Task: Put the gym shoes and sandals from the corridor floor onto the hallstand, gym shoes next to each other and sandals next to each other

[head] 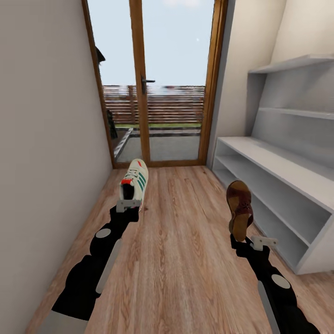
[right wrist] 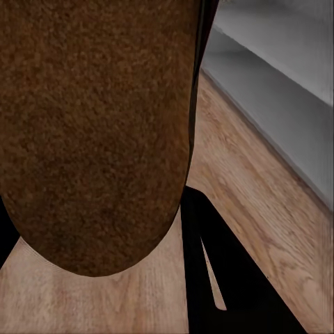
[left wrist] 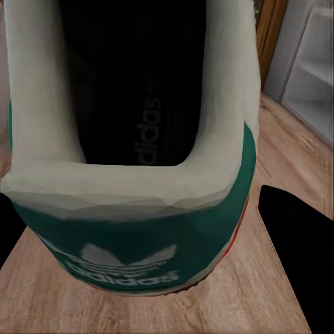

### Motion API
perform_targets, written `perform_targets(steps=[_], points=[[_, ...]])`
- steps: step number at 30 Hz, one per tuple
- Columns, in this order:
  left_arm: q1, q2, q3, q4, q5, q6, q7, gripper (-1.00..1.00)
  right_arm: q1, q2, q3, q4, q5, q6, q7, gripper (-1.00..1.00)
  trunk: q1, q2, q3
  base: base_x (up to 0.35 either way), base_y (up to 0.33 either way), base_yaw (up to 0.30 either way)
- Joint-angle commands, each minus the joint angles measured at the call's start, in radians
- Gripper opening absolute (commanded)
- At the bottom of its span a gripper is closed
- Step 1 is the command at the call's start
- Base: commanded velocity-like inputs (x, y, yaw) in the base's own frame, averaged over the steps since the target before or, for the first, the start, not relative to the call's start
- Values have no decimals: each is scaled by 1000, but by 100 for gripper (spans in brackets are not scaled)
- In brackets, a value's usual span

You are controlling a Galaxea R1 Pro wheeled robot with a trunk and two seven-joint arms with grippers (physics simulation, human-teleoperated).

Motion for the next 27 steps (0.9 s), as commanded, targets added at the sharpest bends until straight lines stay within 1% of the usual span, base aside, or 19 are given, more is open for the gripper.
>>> perform_targets(steps=[1,4,13,15,19,27], points=[[-1,0,-2,-1,10,4,9,-100,-1,0,-1,-1,-2,6,1,-100,0,0,0,1,10,-222],[-1,0,-2,-1,10,4,9,-100,-1,1,0,-1,-1,6,0,-100,0,0,2,0,4,-145],[-1,0,-2,-1,11,5,9,-100,-1,0,-1,-2,-1,6,0,-100,0,0,2,5,0,-18],[-1,1,-2,-1,11,5,9,-100,0,0,-1,-3,-1,6,0,-100,0,0,2,87,3,-119],[-1,0,-2,-1,11,6,9,-100,0,0,-1,-2,-1,6,0,-100,0,0,4,194,111,-244],[-1,0,-2,-1,11,5,9,-100,-1,0,-1,-2,-1,6,0,-100,0,0,11,261,211,-280]])
